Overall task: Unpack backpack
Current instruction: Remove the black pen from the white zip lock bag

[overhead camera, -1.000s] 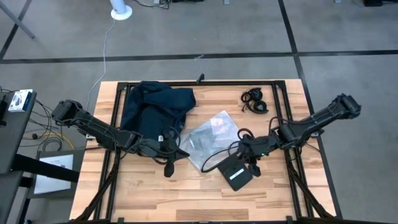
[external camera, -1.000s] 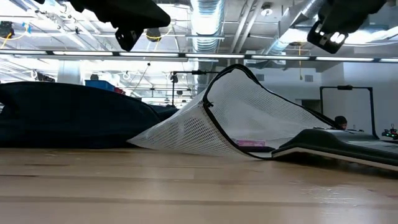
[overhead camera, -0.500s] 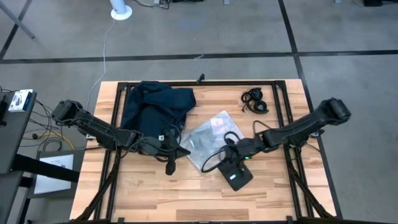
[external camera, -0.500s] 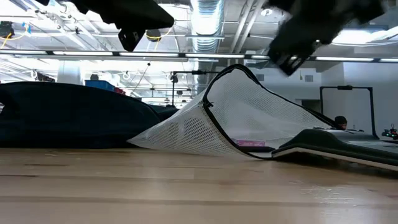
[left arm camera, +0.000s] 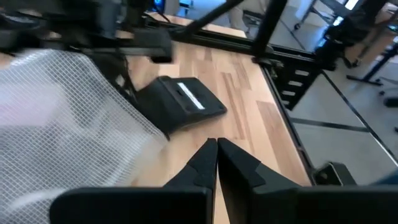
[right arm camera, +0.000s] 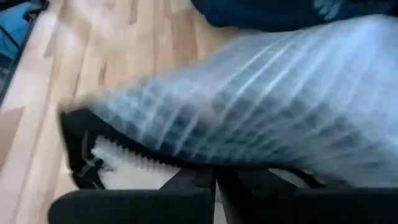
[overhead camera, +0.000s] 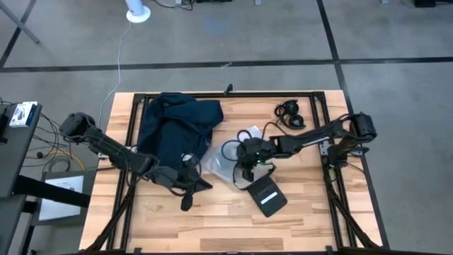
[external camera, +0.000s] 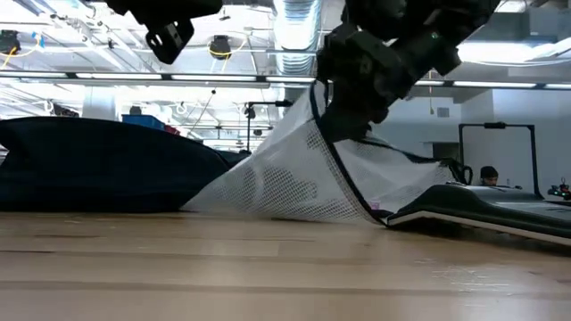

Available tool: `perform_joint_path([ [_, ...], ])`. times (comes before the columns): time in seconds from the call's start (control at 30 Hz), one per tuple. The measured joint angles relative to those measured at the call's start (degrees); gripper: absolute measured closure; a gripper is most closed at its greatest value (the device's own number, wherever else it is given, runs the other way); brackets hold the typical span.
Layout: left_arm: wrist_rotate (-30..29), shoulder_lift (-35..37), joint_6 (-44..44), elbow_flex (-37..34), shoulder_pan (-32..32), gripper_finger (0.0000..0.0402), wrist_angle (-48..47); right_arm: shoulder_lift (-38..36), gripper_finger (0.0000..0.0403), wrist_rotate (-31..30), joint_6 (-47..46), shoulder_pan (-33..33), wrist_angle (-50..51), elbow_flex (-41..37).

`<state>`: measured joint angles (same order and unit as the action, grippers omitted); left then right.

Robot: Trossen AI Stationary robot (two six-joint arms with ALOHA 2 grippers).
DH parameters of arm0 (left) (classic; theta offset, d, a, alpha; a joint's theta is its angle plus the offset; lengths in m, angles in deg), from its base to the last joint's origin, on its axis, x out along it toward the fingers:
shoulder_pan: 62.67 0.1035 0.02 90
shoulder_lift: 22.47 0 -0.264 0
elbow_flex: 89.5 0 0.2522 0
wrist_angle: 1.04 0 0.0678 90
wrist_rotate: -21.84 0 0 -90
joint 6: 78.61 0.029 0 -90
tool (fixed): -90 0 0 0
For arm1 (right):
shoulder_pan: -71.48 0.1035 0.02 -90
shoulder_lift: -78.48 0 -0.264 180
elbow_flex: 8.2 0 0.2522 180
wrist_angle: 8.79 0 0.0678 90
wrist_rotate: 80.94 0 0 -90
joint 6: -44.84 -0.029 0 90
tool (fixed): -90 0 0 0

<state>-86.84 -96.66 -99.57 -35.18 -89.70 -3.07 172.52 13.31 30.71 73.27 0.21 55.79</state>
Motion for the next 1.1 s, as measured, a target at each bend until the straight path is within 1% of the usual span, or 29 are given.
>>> perform_joint_path([
  [0.13,-1.6,0.0,-0.8,0.0,-0.7,0.0401,-0.9,-3.4,0.0403,0.0,2.1,-1.5,-0.2,0.7],
  [0.23,-3.5,0.0,-1.0,0.0,-1.3,0.0401,-1.3,-4.8,0.0403,-0.5,3.1,-2.8,3.1,0.7],
  [0.37,-4.8,0.0,-1.1,0.0,-1.3,0.0401,-2.6,-7.4,0.0403,-4.3,3.7,-4.3,9.2,0.5],
  [0.47,-5.0,0.0,-1.3,0.0,-1.1,0.0401,-3.5,-9.6,0.0403,-7.1,3.7,-4.3,12.8,0.5],
  [0.53,-4.9,0.0,-1.7,0.0,-1.0,0.0401,-4.2,-11.8,0.0403,-7.6,3.7,-3.6,14.6,0.5],
  [0.63,-4.9,0.0,-4.0,0.0,-1.0,0.0401,-6.1,-15.5,0.0403,-7.9,3.0,-0.7,16.7,0.6],
  [0.77,-4.8,0.0,-7.4,-1.4,-1.0,0.0401,-6.6,-18.4,0.0403,-7.1,-1.2,4.2,21.0,0.6],
  [0.9,-5.1,-0.1,-9.1,-1.9,-0.5,0.0401,-6.3,-17.8,0.0397,-4.5,-7.6,9.4,27.0,0.6],
  [1.0,-5.6,-0.1,-8.8,-1.9,0.6,0.0401,-5.9,-15.6,0.0372,-3.0,-11.1,13.2,29.5,0.6],
  [1.1,-5.7,-0.1,-8.8,-1.9,2.5,0.0401,-5.5,-12.0,0.0337,-3.6,-11.4,16.0,28.0,0.6],
])
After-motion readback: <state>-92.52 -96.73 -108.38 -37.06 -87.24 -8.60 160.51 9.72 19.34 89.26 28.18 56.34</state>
